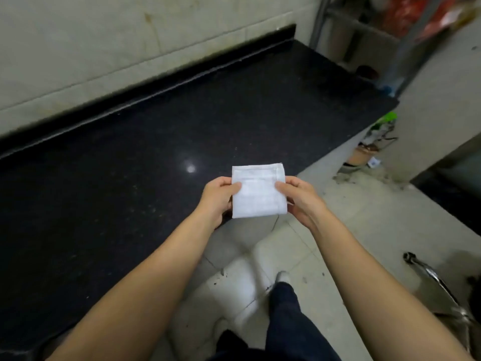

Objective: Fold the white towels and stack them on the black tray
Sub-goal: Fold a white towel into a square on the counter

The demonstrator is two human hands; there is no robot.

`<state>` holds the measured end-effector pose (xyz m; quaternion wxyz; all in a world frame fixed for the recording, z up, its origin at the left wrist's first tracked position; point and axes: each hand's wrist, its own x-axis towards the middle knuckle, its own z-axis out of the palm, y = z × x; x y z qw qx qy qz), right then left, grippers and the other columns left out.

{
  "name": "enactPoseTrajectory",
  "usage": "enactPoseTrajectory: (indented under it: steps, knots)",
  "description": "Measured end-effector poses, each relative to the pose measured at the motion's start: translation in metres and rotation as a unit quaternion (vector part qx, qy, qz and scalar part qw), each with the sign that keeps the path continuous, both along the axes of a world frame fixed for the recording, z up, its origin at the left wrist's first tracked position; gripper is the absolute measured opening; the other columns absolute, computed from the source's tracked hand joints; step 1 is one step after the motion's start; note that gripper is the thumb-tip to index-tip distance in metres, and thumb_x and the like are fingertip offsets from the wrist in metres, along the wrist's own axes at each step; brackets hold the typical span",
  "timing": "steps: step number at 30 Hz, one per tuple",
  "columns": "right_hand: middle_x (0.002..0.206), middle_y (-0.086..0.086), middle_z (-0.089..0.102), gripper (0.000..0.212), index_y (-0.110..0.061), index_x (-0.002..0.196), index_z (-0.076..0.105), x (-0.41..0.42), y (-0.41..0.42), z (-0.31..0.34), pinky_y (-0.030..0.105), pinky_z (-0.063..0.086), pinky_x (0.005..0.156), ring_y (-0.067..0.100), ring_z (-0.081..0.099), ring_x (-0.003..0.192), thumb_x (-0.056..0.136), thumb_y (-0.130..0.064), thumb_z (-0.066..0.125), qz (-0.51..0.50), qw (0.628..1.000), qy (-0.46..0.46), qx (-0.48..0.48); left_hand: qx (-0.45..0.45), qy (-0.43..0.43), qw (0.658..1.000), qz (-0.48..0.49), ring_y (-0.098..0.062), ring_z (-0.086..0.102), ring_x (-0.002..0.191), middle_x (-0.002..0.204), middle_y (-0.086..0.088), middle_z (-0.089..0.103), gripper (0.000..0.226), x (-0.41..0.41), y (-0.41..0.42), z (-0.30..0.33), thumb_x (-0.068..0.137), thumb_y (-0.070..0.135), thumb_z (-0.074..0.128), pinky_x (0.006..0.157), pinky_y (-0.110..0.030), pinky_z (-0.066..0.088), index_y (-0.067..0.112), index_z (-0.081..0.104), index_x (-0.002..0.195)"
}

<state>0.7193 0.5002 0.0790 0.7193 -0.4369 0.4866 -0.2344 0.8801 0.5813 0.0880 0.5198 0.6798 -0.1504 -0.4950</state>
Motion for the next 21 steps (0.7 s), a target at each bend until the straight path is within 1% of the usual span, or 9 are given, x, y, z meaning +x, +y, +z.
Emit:
enactPoseTrajectory:
  steps: [2, 4, 5, 8, 13, 15, 17, 21]
  knots:
    - [0.1, 0.008, 0.063, 0.008, -0.014, 0.094, 0.062, -0.04, -0.02, 0.001, 0.031, 0.05, 0.068, 0.019, 0.062, 0.082, 0.092, -0.009, 0.056, -0.036, 0.999, -0.001, -0.003, -0.005, -0.01, 0.999, -0.042, -0.02, 0.058, 0.074, 0.086, -0.008, 0.063, 0.011, -0.033, -0.032, 0.001, 0.092, 0.004, 0.054, 0.063, -0.028, 0.049, 0.01, 0.057, 0.084]
    - [0.099, 0.008, 0.063, 0.008, -0.015, 0.092, 0.061, -0.079, -0.048, 0.006, 0.029, 0.05, 0.065, 0.018, 0.062, 0.079, 0.093, -0.009, 0.055, -0.065, 0.998, -0.004, -0.014, -0.014, -0.022, 0.997, -0.078, -0.023, 0.057, 0.079, 0.088, -0.01, 0.063, 0.012, -0.067, -0.071, 0.005, 0.092, 0.005, 0.054, 0.07, -0.034, 0.047, 0.011, 0.058, 0.083]
    - [0.097, 0.007, 0.062, 0.009, -0.015, 0.091, 0.061, -0.1, -0.064, 0.01, 0.029, 0.05, 0.064, 0.017, 0.062, 0.078, 0.093, -0.009, 0.055, -0.077, 0.997, -0.008, -0.02, -0.022, -0.024, 0.995, -0.091, -0.022, 0.057, 0.079, 0.088, -0.009, 0.063, 0.012, -0.086, -0.093, 0.007, 0.091, 0.005, 0.054, 0.071, -0.035, 0.047, 0.012, 0.058, 0.083]
    - [0.091, 0.004, 0.063, 0.012, -0.016, 0.087, 0.06, -0.165, -0.116, 0.026, 0.028, 0.049, 0.063, 0.016, 0.061, 0.075, 0.093, -0.008, 0.054, -0.103, 0.994, -0.004, -0.043, -0.046, -0.028, 0.991, -0.119, -0.018, 0.059, 0.074, 0.086, -0.006, 0.064, 0.011, -0.148, -0.16, 0.013, 0.091, 0.005, 0.054, 0.065, -0.03, 0.048, 0.012, 0.058, 0.083]
    - [0.083, 0.0, 0.062, 0.014, -0.017, 0.084, 0.059, -0.26, -0.211, 0.056, 0.026, 0.048, 0.058, 0.015, 0.059, 0.07, 0.093, -0.007, 0.054, -0.126, 0.989, 0.024, -0.071, -0.075, -0.001, 0.988, -0.133, -0.018, 0.06, 0.076, 0.088, -0.007, 0.063, 0.011, -0.245, -0.262, 0.028, 0.092, 0.005, 0.054, 0.064, -0.029, 0.049, 0.011, 0.057, 0.083]
    - [0.081, 0.002, 0.062, 0.015, -0.016, 0.084, 0.059, -0.28, -0.248, 0.064, 0.028, 0.046, 0.059, 0.015, 0.059, 0.068, 0.093, -0.005, 0.054, -0.125, 0.988, 0.026, -0.083, -0.082, 0.003, 0.989, -0.126, -0.018, 0.059, 0.074, 0.086, -0.008, 0.062, 0.012, -0.267, -0.296, 0.035, 0.092, 0.005, 0.053, 0.063, -0.03, 0.048, 0.011, 0.056, 0.082]
    - [0.08, 0.002, 0.063, 0.015, -0.016, 0.083, 0.06, -0.288, -0.287, 0.069, 0.026, 0.047, 0.058, 0.015, 0.059, 0.067, 0.092, -0.005, 0.055, -0.119, 0.988, 0.022, -0.093, -0.088, -0.002, 0.989, -0.12, -0.017, 0.058, 0.072, 0.086, -0.008, 0.062, 0.012, -0.276, -0.331, 0.041, 0.092, 0.005, 0.054, 0.063, -0.03, 0.048, 0.011, 0.056, 0.082]
    - [0.082, 0.004, 0.064, 0.013, -0.015, 0.084, 0.06, -0.282, -0.372, 0.074, 0.02, 0.049, 0.046, 0.011, 0.064, 0.06, 0.092, -0.005, 0.056, -0.107, 0.989, 0.001, -0.105, -0.105, -0.029, 0.99, -0.094, -0.02, 0.06, 0.075, 0.092, -0.011, 0.063, 0.01, -0.27, -0.407, 0.057, 0.091, 0.005, 0.054, 0.064, -0.033, 0.052, 0.01, 0.058, 0.084]
